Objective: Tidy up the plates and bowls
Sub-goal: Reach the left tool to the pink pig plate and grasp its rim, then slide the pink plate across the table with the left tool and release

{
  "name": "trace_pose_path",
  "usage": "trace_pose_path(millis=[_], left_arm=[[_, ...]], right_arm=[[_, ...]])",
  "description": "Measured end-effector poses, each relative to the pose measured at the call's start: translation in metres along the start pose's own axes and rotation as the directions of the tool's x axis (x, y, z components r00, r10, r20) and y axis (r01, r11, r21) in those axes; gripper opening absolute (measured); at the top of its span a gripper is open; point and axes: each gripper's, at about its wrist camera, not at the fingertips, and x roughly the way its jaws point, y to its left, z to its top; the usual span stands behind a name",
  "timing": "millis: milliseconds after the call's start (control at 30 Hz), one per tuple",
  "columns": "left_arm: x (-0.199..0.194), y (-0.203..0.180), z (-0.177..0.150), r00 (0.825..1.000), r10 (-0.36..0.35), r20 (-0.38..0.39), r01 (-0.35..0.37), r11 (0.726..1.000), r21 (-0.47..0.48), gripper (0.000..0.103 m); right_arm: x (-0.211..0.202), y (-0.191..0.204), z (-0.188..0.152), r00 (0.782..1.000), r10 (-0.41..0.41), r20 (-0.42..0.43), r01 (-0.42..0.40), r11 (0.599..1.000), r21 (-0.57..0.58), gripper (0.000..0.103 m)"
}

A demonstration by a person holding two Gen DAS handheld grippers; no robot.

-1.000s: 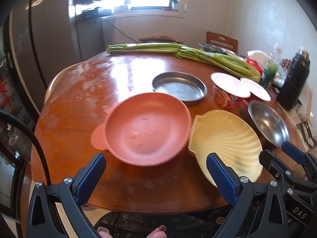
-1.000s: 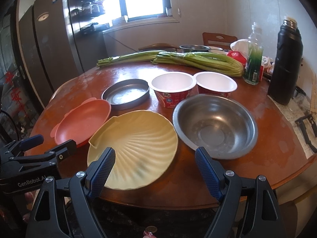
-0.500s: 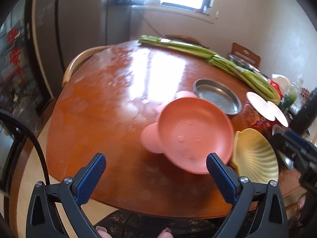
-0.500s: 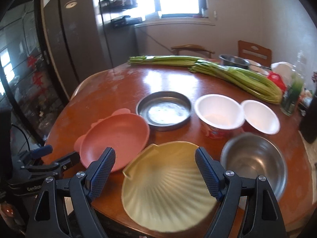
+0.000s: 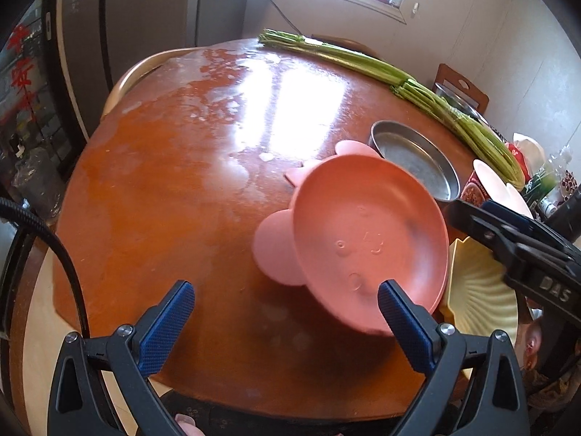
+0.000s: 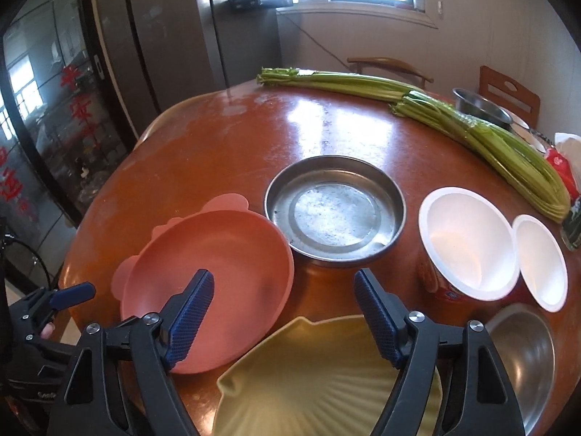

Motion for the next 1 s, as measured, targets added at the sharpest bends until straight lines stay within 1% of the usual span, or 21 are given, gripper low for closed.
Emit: trace_pose_path(millis=[33,100,167,233,267,300,333,400,467,533,633,733,833,1000], left_arm=[[0.001,-0.001,0.001,1.000,-0.003,-0.003,0.003,1.000,-0.002,0.101],[0.005,-0.004,0.003,1.000,-0.012,-0.006,0.012,1.000,0.002,0.101],[0.007,-0.008,0.005,1.000,-0.016,-0.008,0.016,1.000,0.007,0.100],[0.009,-0.009,0.006,1.000,-0.016,-0.010,0.016,1.000,0.000,0.095],[0.009,-0.010,0.006,1.000,-0.029,-0.002,0.029,1.000,-0.008,0.093],[0.009,-0.009,0.007,0.999,-0.046,0.000,0.046,0.999,-0.017,0.085],[0.010,-0.009,0.007,0.998,-0.063,-0.003,0.063,0.998,-0.026,0.079],[0.010,-0.011,0.008,0.997,-0.081,0.001,0.081,0.996,-0.032,0.076],[0.011,-0.012,0.008,0.997,-0.071,0.002,0.071,0.997,-0.028,0.074],[0.013,-0.010,0.009,0.995,-0.097,-0.001,0.097,0.995,-0.036,0.055],[0.014,-0.008,0.013,0.997,-0.073,0.011,0.073,0.997,-0.025,0.054],[0.010,-0.003,0.017,0.997,-0.078,0.025,0.079,0.997,-0.023,0.054],[0.003,0.003,0.021,0.997,-0.058,0.050,0.059,0.998,-0.016,0.054],[-0.004,0.011,0.029,0.996,-0.040,0.075,0.040,0.999,0.004,0.052]], right_arm=[[0.004,0.000,0.000,1.000,0.002,-0.004,-0.002,1.000,-0.009,0.077],[0.011,0.003,0.001,1.000,-0.003,-0.019,0.002,1.000,-0.029,0.071],[0.017,0.005,0.001,1.000,0.015,-0.018,-0.015,0.999,-0.044,0.060],[0.024,0.008,0.001,0.999,0.031,-0.038,-0.033,0.998,-0.048,0.058],[0.026,0.009,0.001,0.998,0.037,-0.041,-0.039,0.998,-0.047,0.055],[0.029,0.010,0.000,0.998,0.042,-0.049,-0.045,0.998,-0.047,0.053],[0.032,0.012,0.000,0.997,0.051,-0.053,-0.054,0.997,-0.052,0.051],[0.034,0.013,-0.001,0.997,0.057,-0.054,-0.060,0.997,-0.053,0.049],[0.035,0.014,0.000,0.997,0.055,-0.054,-0.058,0.997,-0.057,0.048],[0.033,0.014,0.000,0.992,0.113,-0.059,-0.115,0.992,-0.045,0.049],[0.030,0.017,0.001,0.992,0.121,-0.048,-0.123,0.991,-0.048,0.049],[0.028,0.019,0.003,0.990,0.133,-0.042,-0.135,0.990,-0.041,0.049],[0.026,0.024,0.006,0.987,0.157,-0.044,-0.159,0.987,-0.034,0.048],[0.019,0.041,0.015,0.989,0.144,-0.017,-0.145,0.988,-0.054,0.048]])
